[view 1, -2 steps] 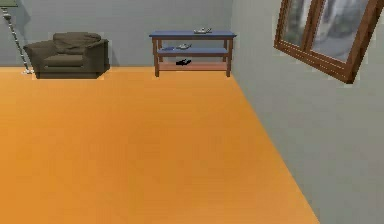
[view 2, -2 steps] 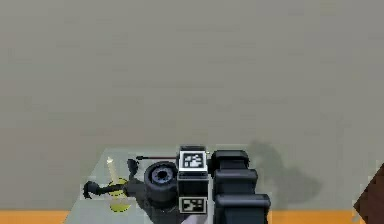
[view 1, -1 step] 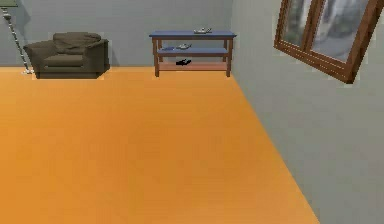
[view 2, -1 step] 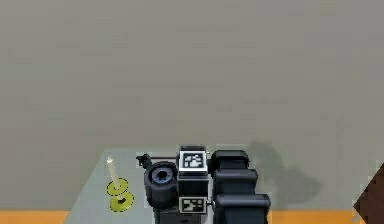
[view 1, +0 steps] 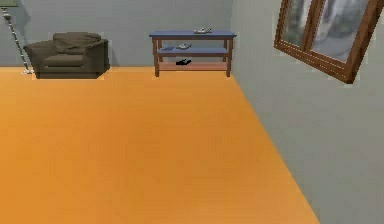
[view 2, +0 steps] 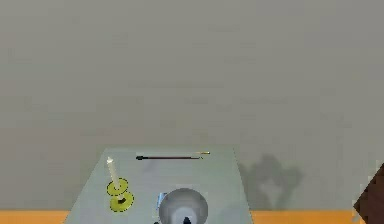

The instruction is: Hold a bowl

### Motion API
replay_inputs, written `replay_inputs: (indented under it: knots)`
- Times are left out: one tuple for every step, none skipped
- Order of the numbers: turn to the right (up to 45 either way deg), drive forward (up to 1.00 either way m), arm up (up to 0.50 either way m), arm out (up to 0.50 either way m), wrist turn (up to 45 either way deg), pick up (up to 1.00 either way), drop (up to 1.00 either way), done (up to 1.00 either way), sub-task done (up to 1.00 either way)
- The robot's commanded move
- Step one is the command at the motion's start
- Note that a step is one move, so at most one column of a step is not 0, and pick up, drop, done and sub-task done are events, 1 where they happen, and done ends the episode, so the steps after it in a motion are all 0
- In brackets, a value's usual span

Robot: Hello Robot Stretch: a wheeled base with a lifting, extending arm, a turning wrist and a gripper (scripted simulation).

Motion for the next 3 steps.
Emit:
replay_inputs:
  knots:
    - [0.0, 0.0, 0.0, 0.0, 0.0, 1.0, 0.0, 0.0, 0.0]
    - [0.0, 0.0, 0.1, 0.0, 0.0, 0.0, 0.0, 0.0, 0.0]
    - [0.0, 0.0, 0.0, 0.0, 0.0, 0.0, 0.0, 1.0, 0.0]
